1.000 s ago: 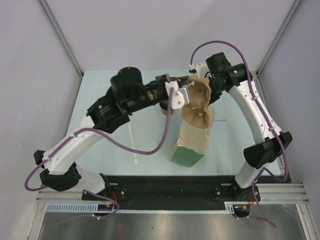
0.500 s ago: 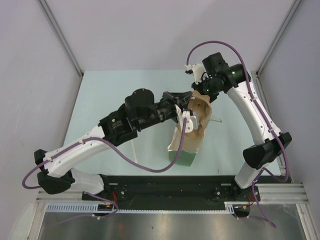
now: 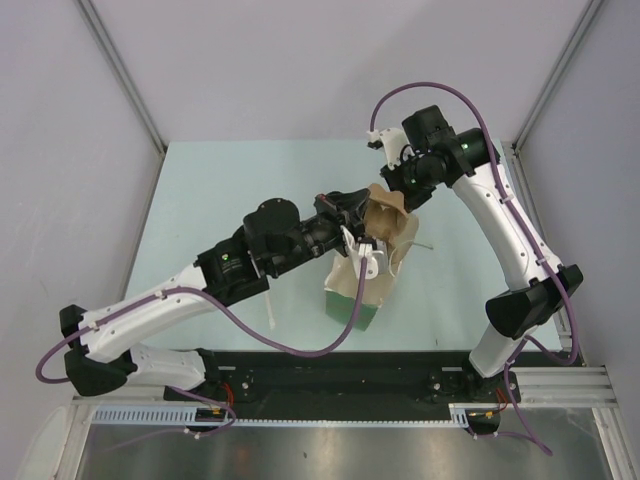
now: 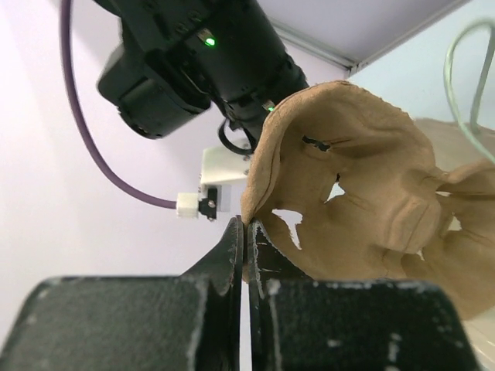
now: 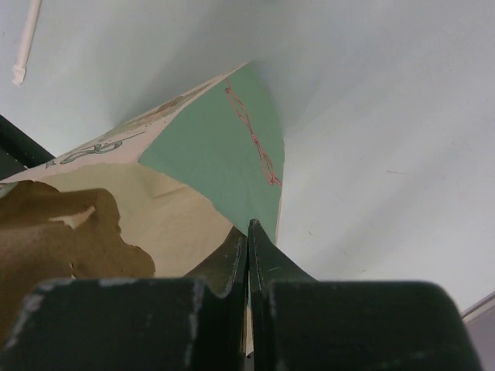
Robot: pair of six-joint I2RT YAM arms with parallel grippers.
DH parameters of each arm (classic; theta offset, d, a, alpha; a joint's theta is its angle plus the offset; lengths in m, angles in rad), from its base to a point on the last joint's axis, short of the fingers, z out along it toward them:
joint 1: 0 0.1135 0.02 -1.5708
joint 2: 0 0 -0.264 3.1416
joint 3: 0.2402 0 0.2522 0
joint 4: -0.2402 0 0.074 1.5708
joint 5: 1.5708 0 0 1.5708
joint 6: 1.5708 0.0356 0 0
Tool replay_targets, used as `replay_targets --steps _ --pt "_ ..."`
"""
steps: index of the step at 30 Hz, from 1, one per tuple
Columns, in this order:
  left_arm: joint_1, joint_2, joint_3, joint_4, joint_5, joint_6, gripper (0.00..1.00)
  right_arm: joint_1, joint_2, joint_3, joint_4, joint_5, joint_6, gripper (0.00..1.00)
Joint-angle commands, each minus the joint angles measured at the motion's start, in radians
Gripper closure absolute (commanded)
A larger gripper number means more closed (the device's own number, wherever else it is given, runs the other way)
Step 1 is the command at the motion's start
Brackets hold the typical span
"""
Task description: Pack the takeout coffee
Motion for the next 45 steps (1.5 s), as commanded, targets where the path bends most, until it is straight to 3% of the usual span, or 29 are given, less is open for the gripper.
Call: replay_targets --steps 1,4,17,45 --pt "-0.007 -0.060 -0.094 0.032 0.001 0.055 1.00 0.005 -0.034 0.034 -0.071 -0.006 0.016 1.00" --pt "-0.017 -0.078 -0.175 0.061 0.000 0.074 1.00 0.005 -0.032 0.037 -0.074 -0.029 0.016 1.00" --pt "-0.019 -0.042 -0.281 0.023 0.033 0.012 1.00 0.055 -0.035 0.051 -0.106 -0.132 -0.026 1.00" --pt "0.064 0.089 -0.241 -0.167 -0.014 -0.330 1.00 0.094 -0.035 0.062 -0.132 -0.162 -0.043 1.00"
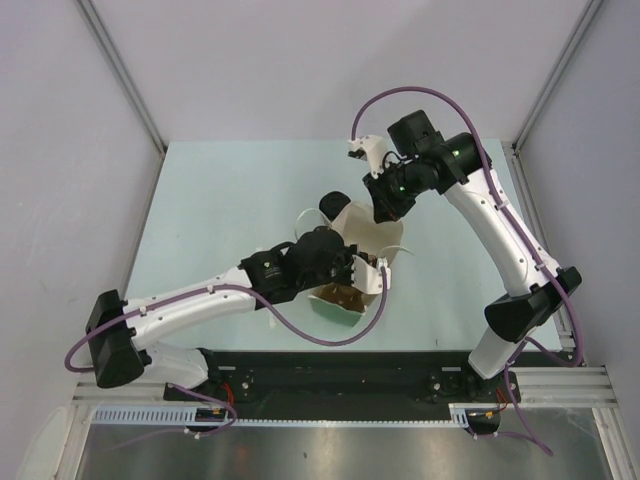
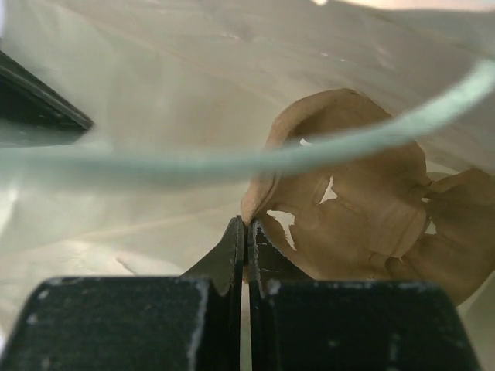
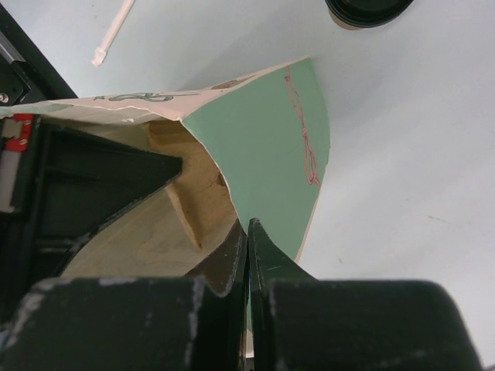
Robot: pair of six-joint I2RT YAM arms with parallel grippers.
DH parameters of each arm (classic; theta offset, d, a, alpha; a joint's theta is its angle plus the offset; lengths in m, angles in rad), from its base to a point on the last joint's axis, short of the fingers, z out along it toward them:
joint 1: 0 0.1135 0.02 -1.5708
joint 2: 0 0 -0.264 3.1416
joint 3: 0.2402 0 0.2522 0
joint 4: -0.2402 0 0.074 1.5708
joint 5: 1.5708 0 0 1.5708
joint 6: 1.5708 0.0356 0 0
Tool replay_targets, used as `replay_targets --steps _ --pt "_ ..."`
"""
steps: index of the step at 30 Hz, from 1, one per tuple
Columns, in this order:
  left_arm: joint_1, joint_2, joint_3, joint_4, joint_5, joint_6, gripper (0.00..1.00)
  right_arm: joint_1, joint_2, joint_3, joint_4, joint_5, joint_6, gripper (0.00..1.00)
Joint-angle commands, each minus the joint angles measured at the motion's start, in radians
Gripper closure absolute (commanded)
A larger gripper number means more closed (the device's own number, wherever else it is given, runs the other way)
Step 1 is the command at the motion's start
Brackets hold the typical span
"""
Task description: Pack the takeout coffee
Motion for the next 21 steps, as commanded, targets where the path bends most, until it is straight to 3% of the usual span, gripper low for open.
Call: replay_targets --steps 1,13,21 --pt "0.026 0.017 0.042 -0.007 -0.002 -0.073 1.00 0.006 -0.027 0.045 -0.134 -0.044 -0.014 1.00" --pt "0.080 0.104 0.143 -0.090 0.037 -0.119 0.97 0.004 -0.010 0.039 -0.142 -0.074 -0.029 1.00" --pt "0.078 0.101 0.209 -0.094 0.038 -0.130 0.60 -0.002 -0.007 0.018 -0.144 -0.082 -0.040 1.00"
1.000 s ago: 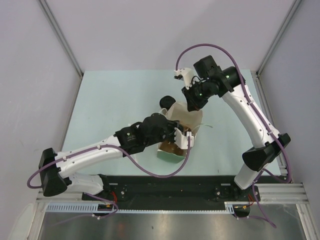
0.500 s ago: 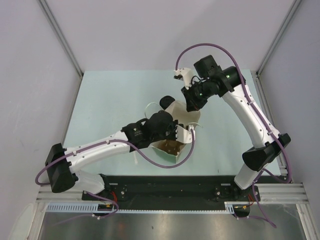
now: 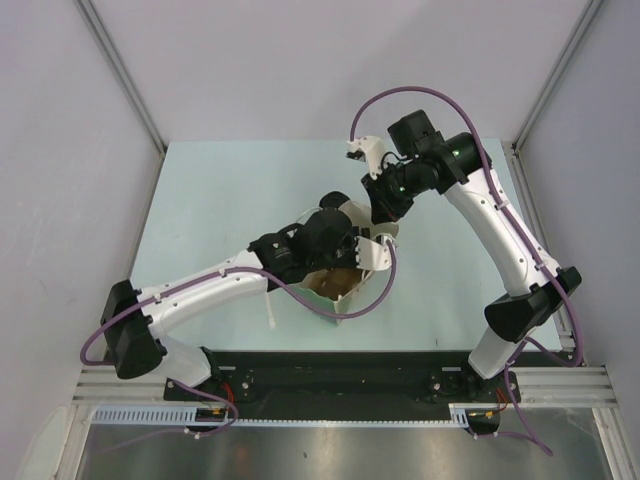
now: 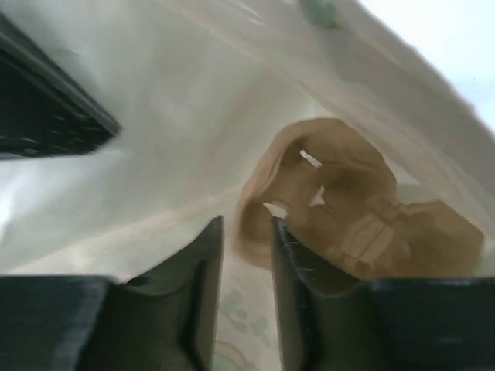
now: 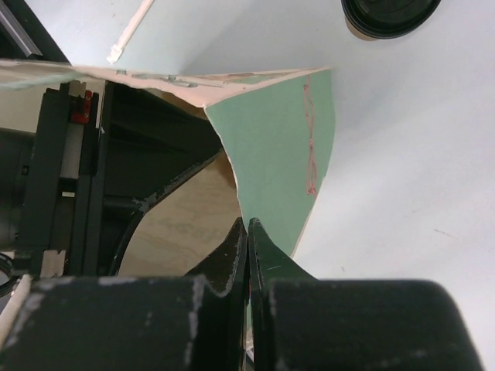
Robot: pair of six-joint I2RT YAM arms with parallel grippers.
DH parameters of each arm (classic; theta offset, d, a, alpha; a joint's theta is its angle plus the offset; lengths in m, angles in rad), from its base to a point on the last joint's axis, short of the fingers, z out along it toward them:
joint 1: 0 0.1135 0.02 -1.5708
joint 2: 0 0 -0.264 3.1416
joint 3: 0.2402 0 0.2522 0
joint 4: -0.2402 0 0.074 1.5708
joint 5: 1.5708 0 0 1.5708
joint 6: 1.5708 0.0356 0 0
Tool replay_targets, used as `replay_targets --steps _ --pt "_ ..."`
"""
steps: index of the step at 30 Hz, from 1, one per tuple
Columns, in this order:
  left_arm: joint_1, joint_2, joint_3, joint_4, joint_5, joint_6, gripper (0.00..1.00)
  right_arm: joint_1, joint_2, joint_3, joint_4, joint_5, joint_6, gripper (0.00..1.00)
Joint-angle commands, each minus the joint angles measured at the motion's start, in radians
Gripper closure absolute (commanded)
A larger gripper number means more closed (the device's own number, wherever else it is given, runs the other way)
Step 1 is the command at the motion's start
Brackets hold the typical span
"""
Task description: Pack the takeout coffee
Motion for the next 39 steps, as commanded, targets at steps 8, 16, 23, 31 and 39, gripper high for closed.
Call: replay_targets --steps 8,16,23,31,39 --pt "-0.035 -0.033 0.120 -0.011 0.032 -0.049 0.44 -0.003 -0.010 0.001 -0.140 -0.019 -0.019 1.00" --pt "-0.093 -0.056 0.213 -0.068 0.024 -0.083 0.32 -0.042 -0.040 -0.039 -0.126 0.013 -0.010 1.00" --pt "-0.100 -0.077 0.261 -0.104 0.073 -0.103 0.30 -0.048 -0.069 -0.085 -0.086 0.076 0.004 1.00" --pt "-0.103 -0.068 0.217 -0.120 0.030 -0.063 0.34 -0.065 -0.069 -0.038 -0.092 0.018 0.003 1.00" --pt "-0.098 -0.067 0.117 -0.071 0.010 -0.025 0.35 -0.052 -0.084 -0.055 -0.105 -0.004 -0.006 1.00"
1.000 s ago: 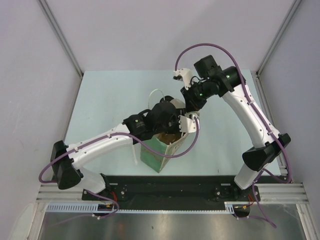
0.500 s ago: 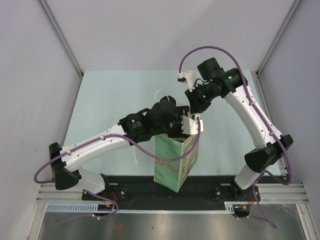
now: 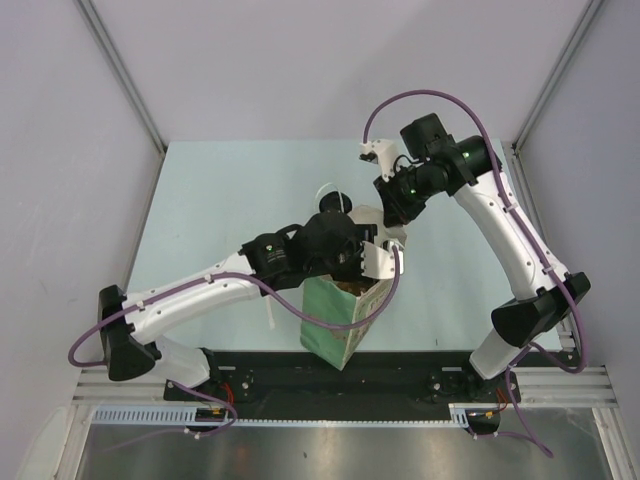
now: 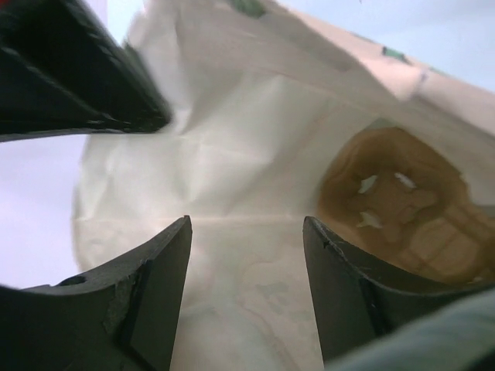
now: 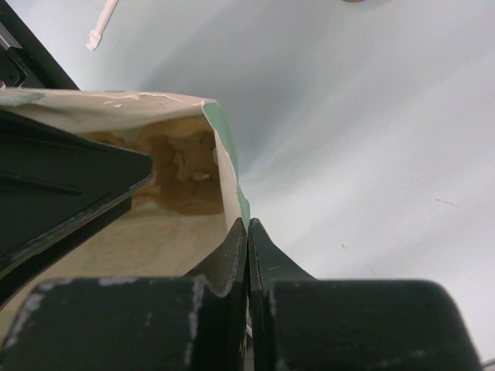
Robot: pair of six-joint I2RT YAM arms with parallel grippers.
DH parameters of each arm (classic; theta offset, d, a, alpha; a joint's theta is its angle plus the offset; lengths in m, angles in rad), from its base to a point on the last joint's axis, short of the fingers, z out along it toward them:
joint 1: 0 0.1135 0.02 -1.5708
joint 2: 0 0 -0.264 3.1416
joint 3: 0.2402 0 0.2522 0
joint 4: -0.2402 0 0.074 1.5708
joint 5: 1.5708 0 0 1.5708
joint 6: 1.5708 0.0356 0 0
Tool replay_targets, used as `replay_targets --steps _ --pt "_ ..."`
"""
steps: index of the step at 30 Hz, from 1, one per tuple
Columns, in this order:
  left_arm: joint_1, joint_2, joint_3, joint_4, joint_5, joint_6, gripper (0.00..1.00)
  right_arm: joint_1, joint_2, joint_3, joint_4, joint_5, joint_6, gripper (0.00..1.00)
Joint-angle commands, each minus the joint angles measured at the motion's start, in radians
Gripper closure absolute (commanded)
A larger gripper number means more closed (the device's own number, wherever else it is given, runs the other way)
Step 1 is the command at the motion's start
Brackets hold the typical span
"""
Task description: Pack the takeout coffee
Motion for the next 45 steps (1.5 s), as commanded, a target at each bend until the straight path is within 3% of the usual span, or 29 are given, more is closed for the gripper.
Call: replay_targets --steps 1,11,21,26,37,40,45 --pt "-0.005 -0.039 -0.041 0.079 -0.012 0.040 0.35 0.004 -0.039 0.023 -0.101 -0.017 -0.010 1.00" --pt "-0.024 -0.042 -0.104 0.058 -0.016 0.218 0.39 0.000 -0.029 0.007 -0.093 -0.018 -0.013 1.00" --pt "-0.047 -0.033 -0.123 -0.002 -0.024 0.344 0.32 -0.003 -0.020 -0.005 -0.090 -0.027 -0.020 1.00" --pt "-0.048 -0.030 -0.114 -0.031 -0.019 0.373 0.30 -0.005 -0.019 -0.005 -0.090 -0.032 -0.021 1.00" --pt "-0.050 -0.136 -0.080 0.104 0.045 0.363 0.24 -0.009 -0.006 -0.007 -0.087 -0.032 -0.026 1.00" --pt "-0.050 -0.162 -0.043 0.089 0.114 0.343 0.12 -0.011 -0.006 -0.005 -0.084 -0.033 -0.026 1.00" --pt "-0.050 -0.205 -0.009 0.070 0.163 0.312 0.08 -0.011 -0.006 -0.007 -0.086 -0.033 -0.033 1.00"
